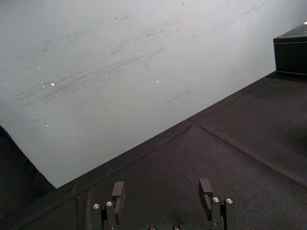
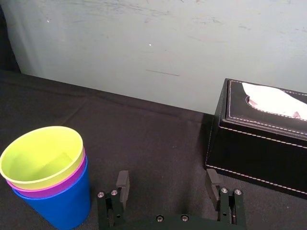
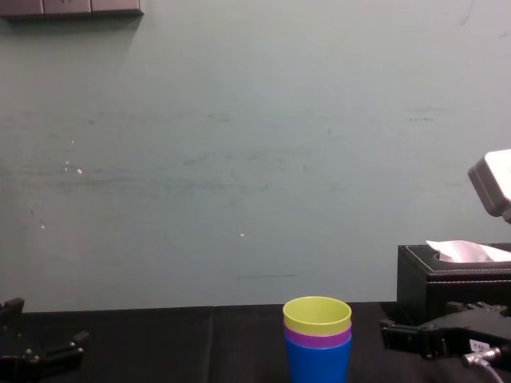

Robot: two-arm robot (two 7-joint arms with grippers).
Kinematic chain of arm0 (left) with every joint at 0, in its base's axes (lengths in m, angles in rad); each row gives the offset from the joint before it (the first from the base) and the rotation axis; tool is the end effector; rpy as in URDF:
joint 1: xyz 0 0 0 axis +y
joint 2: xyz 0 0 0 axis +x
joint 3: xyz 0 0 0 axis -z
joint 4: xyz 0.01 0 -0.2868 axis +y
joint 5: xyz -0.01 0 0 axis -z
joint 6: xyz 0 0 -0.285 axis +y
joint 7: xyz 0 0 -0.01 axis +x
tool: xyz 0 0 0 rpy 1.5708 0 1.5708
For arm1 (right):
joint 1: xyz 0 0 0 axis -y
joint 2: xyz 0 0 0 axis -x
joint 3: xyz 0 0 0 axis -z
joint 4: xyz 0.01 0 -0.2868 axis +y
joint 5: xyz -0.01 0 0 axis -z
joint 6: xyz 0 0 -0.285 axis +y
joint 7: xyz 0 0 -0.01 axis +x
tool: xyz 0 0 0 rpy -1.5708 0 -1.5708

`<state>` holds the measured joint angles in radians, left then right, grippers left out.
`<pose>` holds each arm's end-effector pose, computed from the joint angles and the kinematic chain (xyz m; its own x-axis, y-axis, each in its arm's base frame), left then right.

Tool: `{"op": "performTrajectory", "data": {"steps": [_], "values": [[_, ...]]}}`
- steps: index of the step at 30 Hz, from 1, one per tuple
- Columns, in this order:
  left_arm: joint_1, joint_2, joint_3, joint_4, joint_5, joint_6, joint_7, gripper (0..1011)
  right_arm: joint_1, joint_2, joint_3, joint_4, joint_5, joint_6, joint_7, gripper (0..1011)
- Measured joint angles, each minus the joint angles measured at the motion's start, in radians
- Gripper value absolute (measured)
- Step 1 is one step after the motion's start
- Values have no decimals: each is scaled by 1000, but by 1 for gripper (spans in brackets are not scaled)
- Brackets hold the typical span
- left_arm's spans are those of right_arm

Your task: Stack the three plastic cups sequentially using one hand.

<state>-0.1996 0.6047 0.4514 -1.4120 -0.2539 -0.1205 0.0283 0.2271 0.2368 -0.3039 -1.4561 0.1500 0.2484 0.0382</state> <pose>0.3351 0.0872 -0.2951 0.2922 0.8803 0.3738 -0.9553 0.2873 0.0702 0.3577 0.0099 -0.2713 0.2910 -0.9477 0.1311 0.9420 0.2598 -0.2125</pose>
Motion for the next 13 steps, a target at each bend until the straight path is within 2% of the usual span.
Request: {"op": "performTrajectory", "data": {"steps": [13], "values": [[0,0,0,0,0,0,0,1012,0,0,0,0,0,0,0,1004]]}}
